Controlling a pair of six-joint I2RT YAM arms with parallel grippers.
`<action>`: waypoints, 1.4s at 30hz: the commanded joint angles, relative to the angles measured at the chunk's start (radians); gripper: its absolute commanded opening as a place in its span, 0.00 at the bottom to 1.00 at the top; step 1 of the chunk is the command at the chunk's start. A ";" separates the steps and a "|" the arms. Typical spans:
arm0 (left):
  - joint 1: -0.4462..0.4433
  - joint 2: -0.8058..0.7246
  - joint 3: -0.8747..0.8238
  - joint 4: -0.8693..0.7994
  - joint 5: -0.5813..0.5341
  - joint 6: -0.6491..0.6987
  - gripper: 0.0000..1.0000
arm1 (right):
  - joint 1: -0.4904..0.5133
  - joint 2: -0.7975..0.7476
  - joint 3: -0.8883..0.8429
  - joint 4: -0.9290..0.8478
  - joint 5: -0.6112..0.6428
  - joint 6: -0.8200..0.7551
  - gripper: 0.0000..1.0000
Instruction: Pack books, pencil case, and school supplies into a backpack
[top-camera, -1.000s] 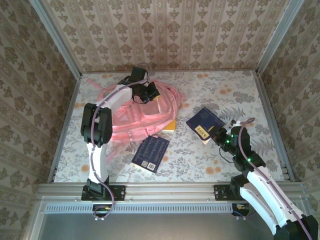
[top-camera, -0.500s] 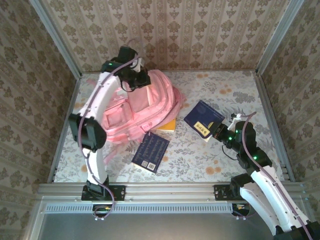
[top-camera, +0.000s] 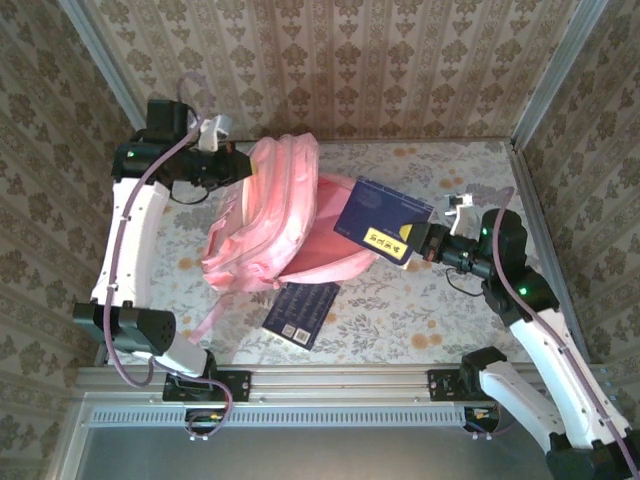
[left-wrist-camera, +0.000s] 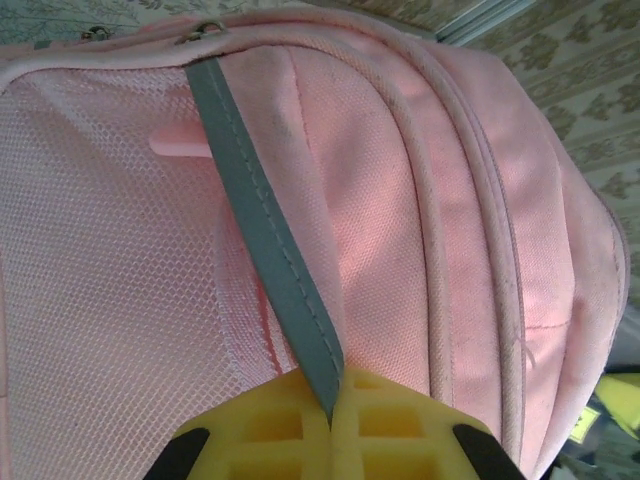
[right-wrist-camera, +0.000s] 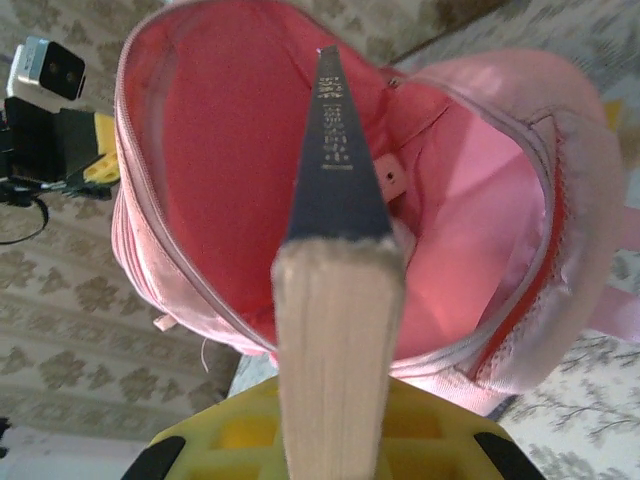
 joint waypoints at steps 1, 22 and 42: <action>0.010 -0.057 -0.001 0.196 0.177 -0.024 0.00 | 0.030 0.048 0.056 0.020 -0.132 0.030 0.00; 0.043 -0.077 0.107 0.274 0.327 -0.052 0.00 | 0.207 0.505 0.448 0.059 -0.233 0.121 0.00; 0.033 -0.142 -0.087 0.406 0.440 -0.110 0.00 | 0.384 0.982 0.736 -0.082 -0.039 0.241 0.00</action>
